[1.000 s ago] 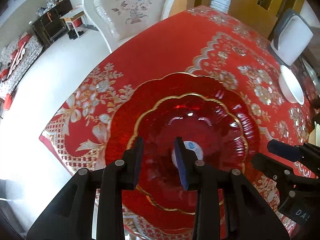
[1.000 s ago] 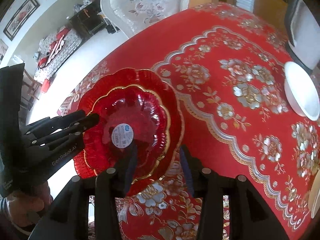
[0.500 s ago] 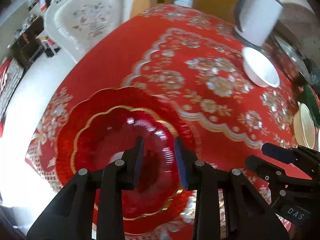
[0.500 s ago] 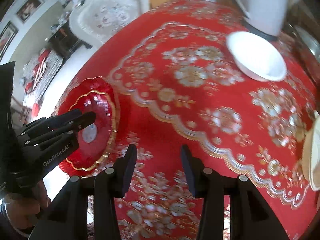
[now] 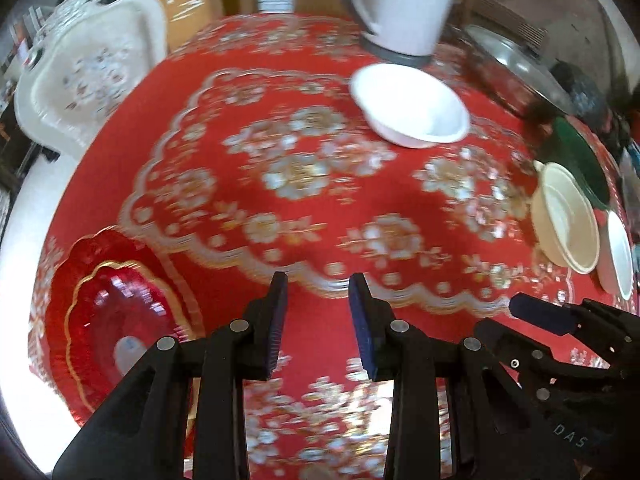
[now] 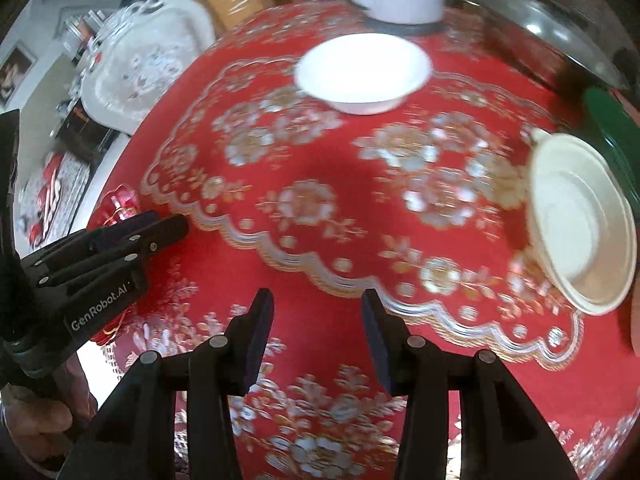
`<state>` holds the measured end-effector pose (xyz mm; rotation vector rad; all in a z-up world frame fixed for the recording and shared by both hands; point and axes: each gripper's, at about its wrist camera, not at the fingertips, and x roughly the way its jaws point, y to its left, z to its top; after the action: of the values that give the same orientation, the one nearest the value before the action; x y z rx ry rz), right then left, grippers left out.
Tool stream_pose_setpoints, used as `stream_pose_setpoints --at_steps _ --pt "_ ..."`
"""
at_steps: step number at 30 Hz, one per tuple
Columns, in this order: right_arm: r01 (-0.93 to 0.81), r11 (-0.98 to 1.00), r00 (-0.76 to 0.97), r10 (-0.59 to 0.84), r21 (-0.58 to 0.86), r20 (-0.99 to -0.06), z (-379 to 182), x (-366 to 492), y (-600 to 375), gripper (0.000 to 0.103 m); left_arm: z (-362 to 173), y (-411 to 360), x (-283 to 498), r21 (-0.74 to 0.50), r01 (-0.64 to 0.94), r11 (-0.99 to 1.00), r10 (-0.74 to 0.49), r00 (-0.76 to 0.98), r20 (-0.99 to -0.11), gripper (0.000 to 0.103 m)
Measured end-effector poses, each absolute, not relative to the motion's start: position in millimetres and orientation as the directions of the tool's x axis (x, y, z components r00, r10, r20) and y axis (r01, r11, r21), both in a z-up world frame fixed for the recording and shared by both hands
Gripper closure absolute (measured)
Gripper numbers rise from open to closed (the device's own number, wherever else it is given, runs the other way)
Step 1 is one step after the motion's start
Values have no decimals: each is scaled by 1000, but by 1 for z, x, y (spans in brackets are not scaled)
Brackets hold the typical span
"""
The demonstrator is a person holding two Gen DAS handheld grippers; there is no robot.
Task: Organize plates and bowls
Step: 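Move the right tool to the green bowl and grasp its rim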
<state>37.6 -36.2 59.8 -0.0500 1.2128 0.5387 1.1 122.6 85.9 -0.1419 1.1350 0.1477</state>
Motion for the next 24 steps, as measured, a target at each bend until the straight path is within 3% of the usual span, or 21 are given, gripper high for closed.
stream_pose_setpoints --at_steps 24 --pt "-167 944 379 329 286 -865 83 59 -202 55 110 -47 82 -85 86 993 -114 436 -893 72"
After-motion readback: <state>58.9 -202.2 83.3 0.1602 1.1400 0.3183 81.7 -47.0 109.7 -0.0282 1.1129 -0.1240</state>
